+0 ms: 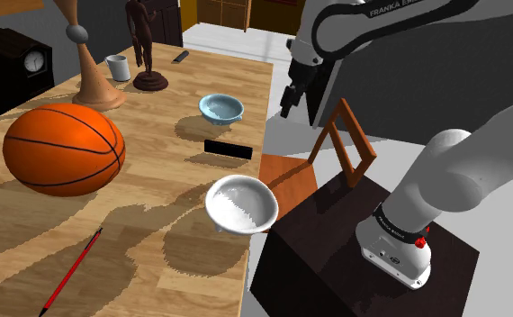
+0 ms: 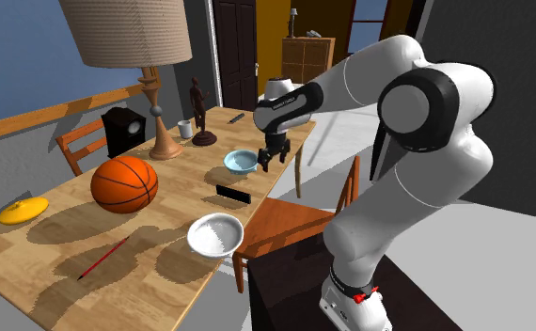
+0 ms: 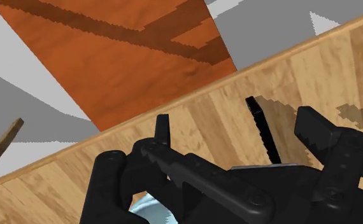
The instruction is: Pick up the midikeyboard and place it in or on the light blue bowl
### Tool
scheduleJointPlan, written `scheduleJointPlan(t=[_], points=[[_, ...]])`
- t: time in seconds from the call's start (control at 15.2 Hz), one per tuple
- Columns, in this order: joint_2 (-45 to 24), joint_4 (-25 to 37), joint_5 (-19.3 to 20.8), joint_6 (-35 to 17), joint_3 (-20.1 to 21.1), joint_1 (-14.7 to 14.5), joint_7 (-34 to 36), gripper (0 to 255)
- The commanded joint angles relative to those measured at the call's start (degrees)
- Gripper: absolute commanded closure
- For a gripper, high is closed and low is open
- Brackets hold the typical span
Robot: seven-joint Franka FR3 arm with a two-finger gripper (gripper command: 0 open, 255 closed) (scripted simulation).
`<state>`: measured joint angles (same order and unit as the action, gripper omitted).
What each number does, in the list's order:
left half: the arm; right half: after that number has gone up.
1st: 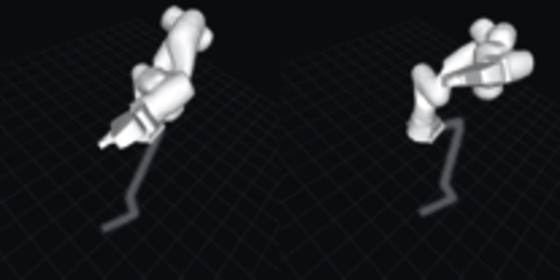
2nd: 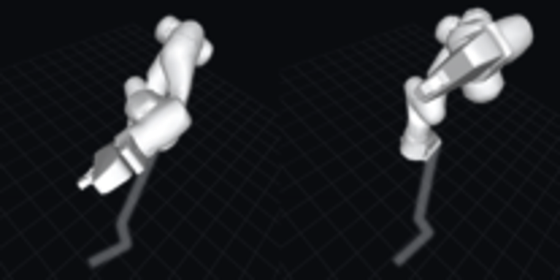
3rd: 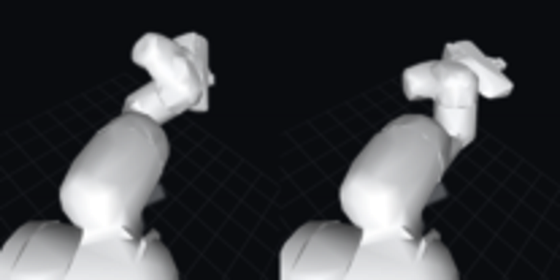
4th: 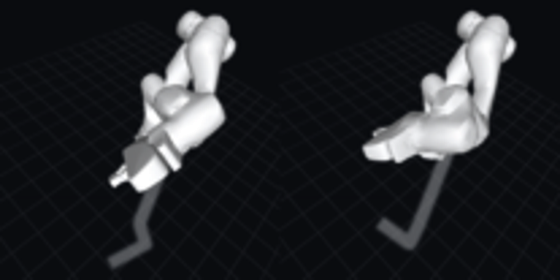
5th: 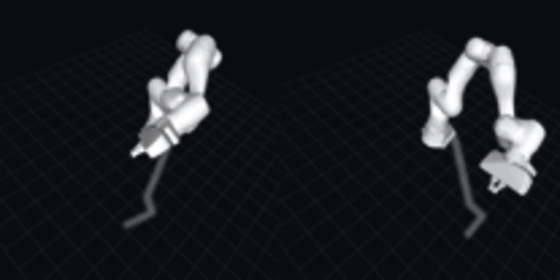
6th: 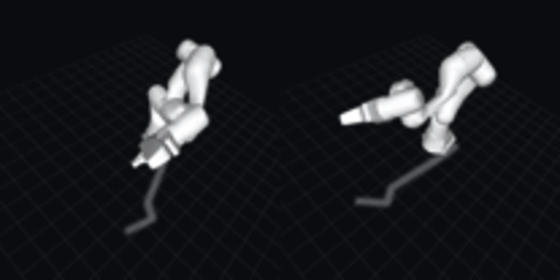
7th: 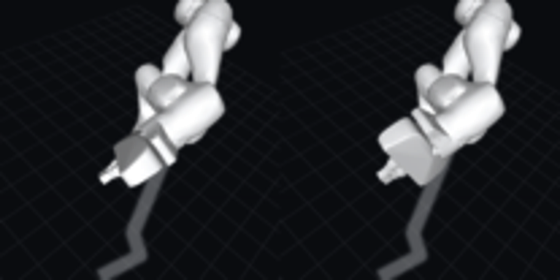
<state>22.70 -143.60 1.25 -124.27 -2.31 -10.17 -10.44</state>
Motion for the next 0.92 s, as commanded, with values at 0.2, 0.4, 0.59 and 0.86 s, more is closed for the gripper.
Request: scheduleJointPlan(t=[0.2,0.4,0.59,0.86], points=[[-9.3,1.7,-1.0,-8.6,0.9,-3.3,-5.8,0],[-14.8,3.3,-1.5,-13.2,1.8,-5.0,-9.2,0],[-20.3,5.1,-1.9,-17.3,2.9,-6.6,-12.4,0],[-24.4,6.0,-1.9,-20.8,3.6,-7.3,-13.9,0]])
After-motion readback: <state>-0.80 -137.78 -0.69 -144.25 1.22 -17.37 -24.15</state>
